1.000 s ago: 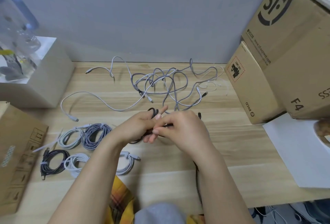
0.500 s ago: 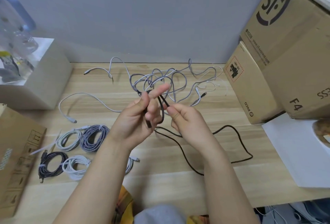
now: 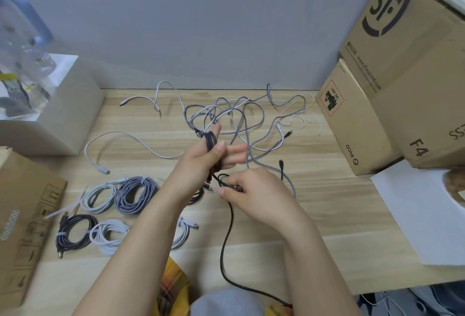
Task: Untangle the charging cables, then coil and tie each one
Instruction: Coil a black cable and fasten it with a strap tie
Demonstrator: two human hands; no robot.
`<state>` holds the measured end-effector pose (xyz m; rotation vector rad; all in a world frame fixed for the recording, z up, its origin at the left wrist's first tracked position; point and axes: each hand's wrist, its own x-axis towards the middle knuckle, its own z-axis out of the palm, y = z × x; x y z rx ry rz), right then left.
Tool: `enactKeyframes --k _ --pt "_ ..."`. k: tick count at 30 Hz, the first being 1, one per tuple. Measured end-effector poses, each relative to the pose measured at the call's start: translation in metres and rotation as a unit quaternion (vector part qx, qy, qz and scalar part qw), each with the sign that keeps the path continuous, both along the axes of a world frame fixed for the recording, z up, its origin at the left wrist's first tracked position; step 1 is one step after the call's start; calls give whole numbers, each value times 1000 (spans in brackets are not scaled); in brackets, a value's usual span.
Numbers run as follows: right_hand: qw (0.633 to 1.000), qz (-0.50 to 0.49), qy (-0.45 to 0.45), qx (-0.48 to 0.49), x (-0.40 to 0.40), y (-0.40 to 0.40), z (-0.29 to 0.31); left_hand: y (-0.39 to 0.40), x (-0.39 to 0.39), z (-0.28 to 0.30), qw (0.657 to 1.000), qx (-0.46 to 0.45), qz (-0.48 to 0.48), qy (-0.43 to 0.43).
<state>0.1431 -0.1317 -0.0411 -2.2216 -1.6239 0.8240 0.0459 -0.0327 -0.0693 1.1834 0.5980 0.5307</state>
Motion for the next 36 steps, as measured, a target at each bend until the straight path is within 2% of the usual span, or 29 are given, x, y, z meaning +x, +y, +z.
enactKeyframes --k 6,9,13,16,17,19,20,21,23,24,27,30,33,36 --pt "999 -13 -1 32 0 -1 4 -4 0 -6 977 135 -62 150" --pt "997 -50 35 50 4 -2 5 -7 1 -5 974 111 -97 171" --pt "969 -172 103 145 21 -4 2 -8 -6 0 968 68 -195 141" --pt "946 -198 172 189 28 -5 1 -2 -12 -1 953 -91 -290 18" --pt "934 -202 204 211 28 -5 1 0 -12 0 932 -157 -322 -60" --pt "918 -196 249 238 26 -3 0 1 -13 3 862 -260 -366 -234" --pt "911 -193 279 236 24 -1 -1 0 -12 5 828 -307 -361 -298" --pt "900 -190 324 222 22 0 -2 0 -11 9 810 -341 -337 -338" --pt "886 -175 394 173 21 3 -5 2 -8 16 827 -344 -242 -372" --pt "895 -161 390 144 20 2 -7 4 -7 17 830 -353 -196 -384" --pt "932 -117 336 72 16 -2 -12 13 -8 21 843 -369 -49 -388" --pt "971 -73 227 32 9 -2 -10 7 4 13 903 -299 86 -297" --pt "995 -22 99 4 4 -1 -10 -4 13 4 948 -202 108 -221" --pt "999 -22 45 -11 4 -2 -7 -6 17 -3 982 -113 94 -120"
